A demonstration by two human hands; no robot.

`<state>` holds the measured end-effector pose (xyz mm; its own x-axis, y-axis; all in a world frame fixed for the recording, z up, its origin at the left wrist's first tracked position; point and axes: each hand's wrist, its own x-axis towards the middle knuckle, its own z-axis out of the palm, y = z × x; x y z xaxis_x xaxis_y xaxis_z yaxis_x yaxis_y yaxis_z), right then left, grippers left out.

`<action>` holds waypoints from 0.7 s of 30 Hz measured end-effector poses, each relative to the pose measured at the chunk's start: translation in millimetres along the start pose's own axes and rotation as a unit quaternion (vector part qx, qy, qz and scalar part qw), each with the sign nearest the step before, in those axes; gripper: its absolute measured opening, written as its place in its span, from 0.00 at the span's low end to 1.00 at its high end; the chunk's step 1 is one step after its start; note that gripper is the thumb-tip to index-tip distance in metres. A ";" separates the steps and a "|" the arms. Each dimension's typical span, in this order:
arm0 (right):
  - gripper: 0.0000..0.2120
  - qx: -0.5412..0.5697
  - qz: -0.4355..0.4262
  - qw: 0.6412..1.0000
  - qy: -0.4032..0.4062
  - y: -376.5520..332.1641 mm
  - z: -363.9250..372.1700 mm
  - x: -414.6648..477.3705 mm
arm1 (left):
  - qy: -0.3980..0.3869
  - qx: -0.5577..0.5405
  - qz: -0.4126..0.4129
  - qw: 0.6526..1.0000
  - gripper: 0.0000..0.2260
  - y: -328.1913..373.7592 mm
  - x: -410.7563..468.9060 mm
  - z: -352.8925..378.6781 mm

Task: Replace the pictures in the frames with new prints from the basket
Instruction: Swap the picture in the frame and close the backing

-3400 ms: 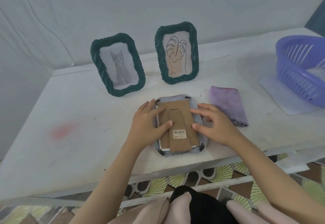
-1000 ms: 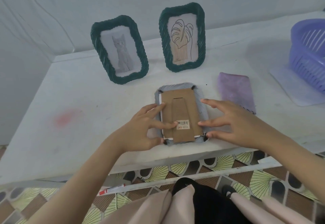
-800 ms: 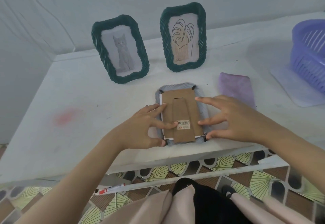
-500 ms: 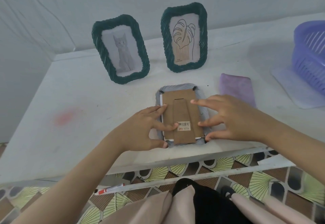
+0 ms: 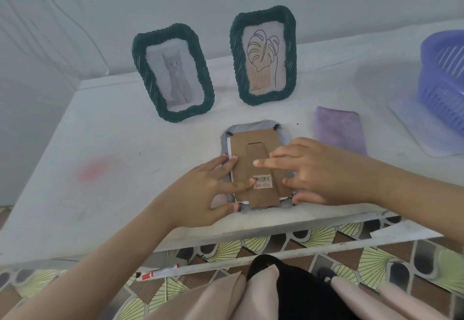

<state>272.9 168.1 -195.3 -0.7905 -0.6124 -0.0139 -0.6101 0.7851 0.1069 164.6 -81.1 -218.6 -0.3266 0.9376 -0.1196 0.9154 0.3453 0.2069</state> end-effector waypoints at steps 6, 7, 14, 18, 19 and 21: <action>0.15 -0.003 -0.020 1.000 -0.015 1.6 3.5 -1.2 | -0.003 0.010 0.016 1.000 0.23 -0.9 4.4 -5.3; 0.15 -0.001 -0.023 1.000 -0.006 0.1 6.4 -4.0 | -0.001 0.009 0.019 1.000 0.23 -1.0 4.5 -5.2; 0.11 0.054 0.044 0.989 0.130 -13.6 26.8 -16.4 | -0.001 -0.004 0.014 1.000 0.22 -2.2 4.3 -2.3; 0.08 0.102 0.129 0.966 0.201 -25.4 36.5 -18.7 | -0.004 -0.011 0.011 1.000 0.22 -1.5 4.9 -1.6; 0.08 0.117 0.148 0.959 0.210 -28.6 38.6 -18.8 | -0.002 -0.010 0.011 1.000 0.22 -1.2 5.2 -1.7; 0.10 0.142 0.185 0.947 0.220 -33.9 42.6 -20.5 | -0.002 -0.010 0.009 1.000 0.23 0.0 5.9 -2.5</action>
<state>307.4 158.0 -241.1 -0.8916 -0.2212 0.3952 -0.3355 0.9087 -0.2483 162.1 -75.5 -216.9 -0.3093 0.9435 -0.1193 0.9163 0.3292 0.2279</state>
